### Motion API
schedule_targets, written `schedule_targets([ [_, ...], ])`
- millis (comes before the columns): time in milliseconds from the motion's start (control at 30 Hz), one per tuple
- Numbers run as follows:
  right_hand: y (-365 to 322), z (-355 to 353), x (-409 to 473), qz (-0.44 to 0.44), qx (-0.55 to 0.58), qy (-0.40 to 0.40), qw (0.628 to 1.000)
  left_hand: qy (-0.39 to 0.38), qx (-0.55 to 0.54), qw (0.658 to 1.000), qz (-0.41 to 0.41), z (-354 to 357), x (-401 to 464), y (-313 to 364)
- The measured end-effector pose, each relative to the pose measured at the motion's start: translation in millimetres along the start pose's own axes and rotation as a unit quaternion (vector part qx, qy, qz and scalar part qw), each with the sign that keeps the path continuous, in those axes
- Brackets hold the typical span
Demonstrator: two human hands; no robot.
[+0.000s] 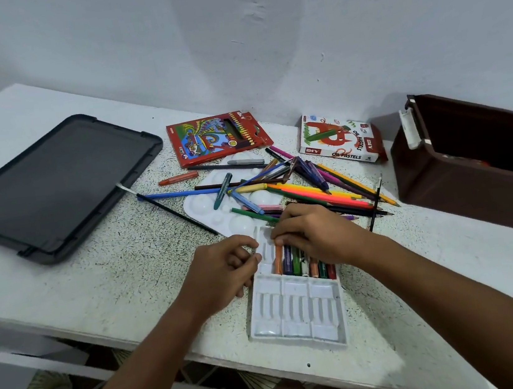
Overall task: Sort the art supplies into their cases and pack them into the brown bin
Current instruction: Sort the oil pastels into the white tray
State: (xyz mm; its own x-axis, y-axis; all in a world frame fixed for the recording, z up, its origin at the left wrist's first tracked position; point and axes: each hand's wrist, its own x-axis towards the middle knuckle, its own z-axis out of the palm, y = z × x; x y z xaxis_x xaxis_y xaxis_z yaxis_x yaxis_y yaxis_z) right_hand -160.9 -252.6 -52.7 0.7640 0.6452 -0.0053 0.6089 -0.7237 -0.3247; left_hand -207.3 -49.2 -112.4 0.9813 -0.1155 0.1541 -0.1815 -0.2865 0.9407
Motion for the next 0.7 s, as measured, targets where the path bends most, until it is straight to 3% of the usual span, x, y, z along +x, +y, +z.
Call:
schedule_targets([
  [700, -10.8, -4.2, -0.1, 0.065, 0.009, -0.002, 0.998, -0.004, -0.007, 1.000, -0.001, -1.1, 1.6, -1.2],
])
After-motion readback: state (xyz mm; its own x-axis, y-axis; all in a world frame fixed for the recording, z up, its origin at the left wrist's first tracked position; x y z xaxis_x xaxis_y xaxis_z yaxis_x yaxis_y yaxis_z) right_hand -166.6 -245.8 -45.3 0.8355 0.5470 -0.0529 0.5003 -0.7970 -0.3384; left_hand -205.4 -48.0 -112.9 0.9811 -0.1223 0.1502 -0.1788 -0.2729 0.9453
